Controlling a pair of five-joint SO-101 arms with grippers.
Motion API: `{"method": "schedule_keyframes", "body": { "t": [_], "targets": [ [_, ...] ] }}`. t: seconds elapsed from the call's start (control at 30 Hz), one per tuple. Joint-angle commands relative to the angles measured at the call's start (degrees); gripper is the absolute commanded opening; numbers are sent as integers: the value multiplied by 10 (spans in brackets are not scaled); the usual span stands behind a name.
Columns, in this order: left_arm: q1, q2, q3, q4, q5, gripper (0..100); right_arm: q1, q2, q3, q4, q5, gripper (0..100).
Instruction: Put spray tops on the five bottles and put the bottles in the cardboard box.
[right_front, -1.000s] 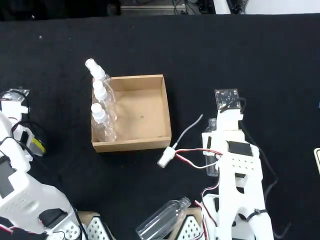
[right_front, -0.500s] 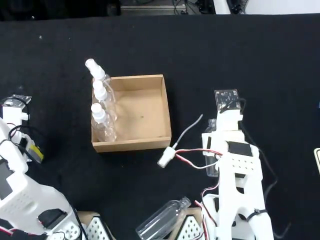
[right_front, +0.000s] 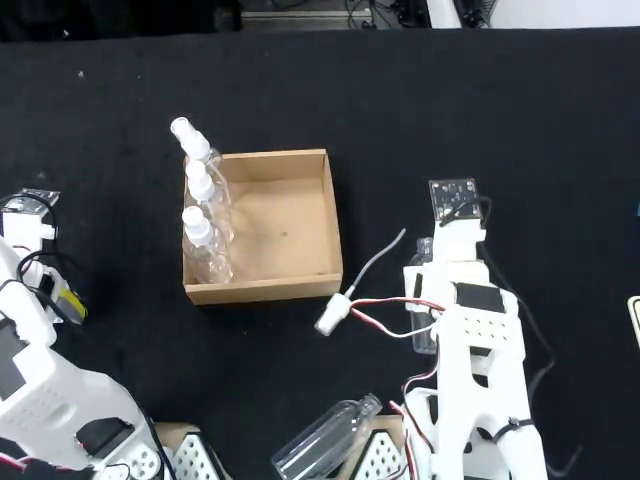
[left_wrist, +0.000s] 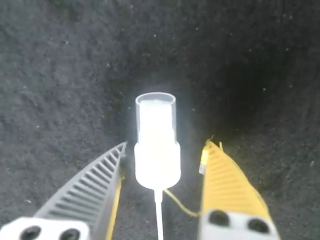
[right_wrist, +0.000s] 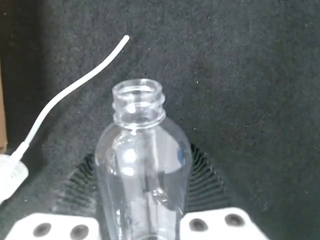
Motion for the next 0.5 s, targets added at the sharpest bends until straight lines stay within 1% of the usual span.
{"method": "schedule_keyframes", "body": {
  "t": [0.0,0.2,0.23,0.37,0.4,0.47],
  "targets": [
    [7,-5,-22,-7,5,209,-6,-29,-3,-9,2,11],
    [14,-5,-18,2,4,203,-5,-29,-3,-9,2,11],
    [14,-5,-14,8,2,184,-5,-29,-3,-9,2,11],
    [15,-11,-4,18,1,40,-5,-29,-3,-9,2,11],
    [15,-11,-5,18,1,26,-5,-29,-3,-9,2,11],
    [14,-11,-6,18,1,34,-5,-29,-3,-8,2,11]
  ]
}}
